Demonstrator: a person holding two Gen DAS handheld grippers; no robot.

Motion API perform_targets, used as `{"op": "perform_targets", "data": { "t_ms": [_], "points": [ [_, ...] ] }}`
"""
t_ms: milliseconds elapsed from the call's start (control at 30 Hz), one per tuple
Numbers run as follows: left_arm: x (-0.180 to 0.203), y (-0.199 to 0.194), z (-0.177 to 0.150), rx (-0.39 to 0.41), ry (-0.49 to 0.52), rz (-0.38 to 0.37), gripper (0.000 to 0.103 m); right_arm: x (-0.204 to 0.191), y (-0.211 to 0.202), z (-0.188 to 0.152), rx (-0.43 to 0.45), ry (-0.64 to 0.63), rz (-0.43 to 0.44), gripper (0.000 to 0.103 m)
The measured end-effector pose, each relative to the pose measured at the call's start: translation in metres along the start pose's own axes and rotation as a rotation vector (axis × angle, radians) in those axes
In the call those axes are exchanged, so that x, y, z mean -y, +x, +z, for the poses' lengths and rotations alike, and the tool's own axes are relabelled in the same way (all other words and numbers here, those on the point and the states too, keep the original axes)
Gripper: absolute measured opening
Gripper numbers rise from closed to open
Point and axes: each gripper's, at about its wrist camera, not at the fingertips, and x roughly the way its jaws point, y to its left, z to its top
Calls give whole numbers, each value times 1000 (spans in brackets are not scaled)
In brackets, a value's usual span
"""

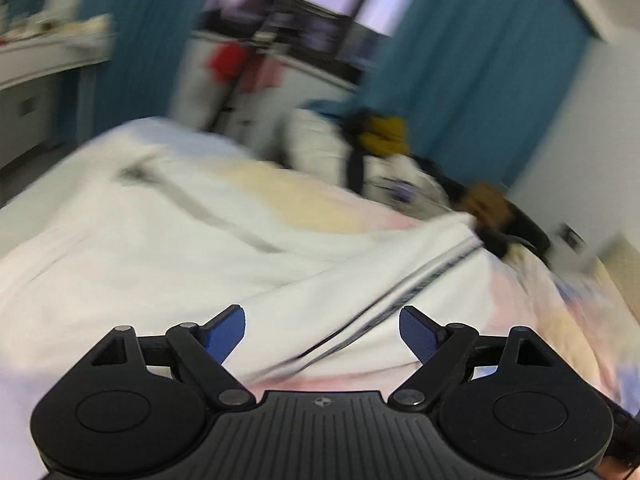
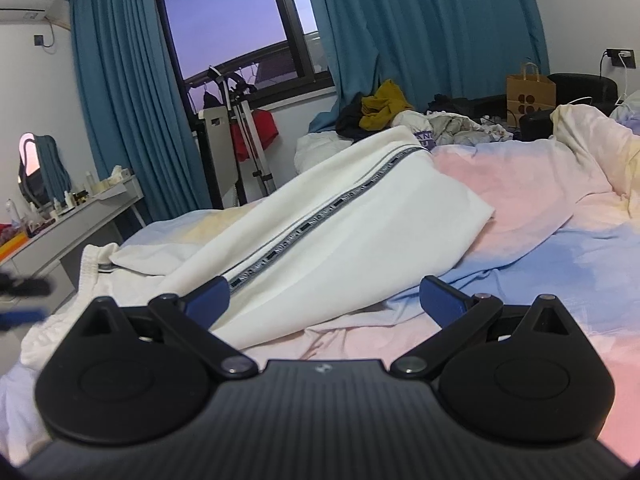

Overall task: Fold clothes
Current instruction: 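Grasp the pant leg edge with the left tool while the right tool approaches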

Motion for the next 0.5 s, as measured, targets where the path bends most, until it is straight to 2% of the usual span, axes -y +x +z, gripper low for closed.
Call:
{"op": "perform_targets", "data": {
  "t_ms": [167,267,400,467,500],
  "points": [
    [11,80,21,-36,63,-19,88,9,2,-1,-30,25,15,103],
    [20,128,28,-95,138,-26,88,16,5,0,-30,38,37,103],
    [32,192,30,-149,178,-54,88,28,14,-2,-55,71,44,103],
    [41,212,27,-178,187,-48,85,34,21,-5,-68,88,42,103],
    [44,227,25,-192,178,-30,75,36,25,-6,-76,94,42,103]
  ]
}}
